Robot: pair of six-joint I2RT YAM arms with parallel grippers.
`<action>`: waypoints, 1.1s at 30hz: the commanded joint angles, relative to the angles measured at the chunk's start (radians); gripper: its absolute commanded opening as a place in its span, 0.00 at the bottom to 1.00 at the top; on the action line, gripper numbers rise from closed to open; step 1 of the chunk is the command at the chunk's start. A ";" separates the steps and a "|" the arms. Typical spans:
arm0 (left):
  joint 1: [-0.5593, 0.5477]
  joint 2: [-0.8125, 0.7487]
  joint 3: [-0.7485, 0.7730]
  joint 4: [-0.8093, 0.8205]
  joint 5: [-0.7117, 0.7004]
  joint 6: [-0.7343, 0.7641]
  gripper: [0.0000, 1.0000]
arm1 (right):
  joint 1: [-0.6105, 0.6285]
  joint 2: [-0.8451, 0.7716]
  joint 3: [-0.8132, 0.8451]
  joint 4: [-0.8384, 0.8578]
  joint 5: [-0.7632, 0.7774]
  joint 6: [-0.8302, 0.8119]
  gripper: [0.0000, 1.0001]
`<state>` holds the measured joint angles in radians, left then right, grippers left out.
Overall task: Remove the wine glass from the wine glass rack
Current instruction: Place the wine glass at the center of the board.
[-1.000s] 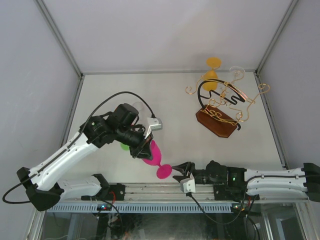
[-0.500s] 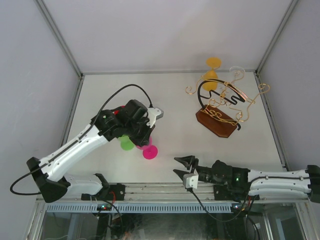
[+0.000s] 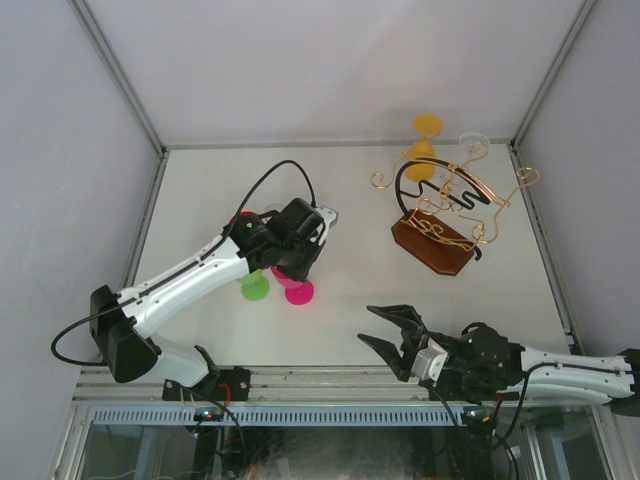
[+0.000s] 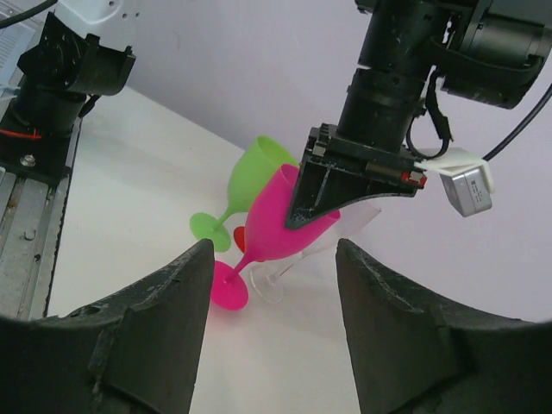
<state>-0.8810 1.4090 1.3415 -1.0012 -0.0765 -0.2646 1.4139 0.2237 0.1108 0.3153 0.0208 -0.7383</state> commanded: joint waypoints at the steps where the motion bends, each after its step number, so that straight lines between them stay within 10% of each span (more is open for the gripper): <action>1: -0.005 0.014 0.043 0.058 -0.058 -0.035 0.00 | 0.003 -0.028 -0.015 0.038 -0.014 0.025 0.59; 33: 0.003 0.071 -0.074 0.116 -0.141 -0.035 0.00 | -0.001 0.034 -0.007 0.064 0.013 0.036 0.59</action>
<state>-0.8806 1.4979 1.2884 -0.8783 -0.2150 -0.2882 1.4136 0.2649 0.0982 0.3534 0.0254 -0.7235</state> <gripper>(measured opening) 0.017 0.590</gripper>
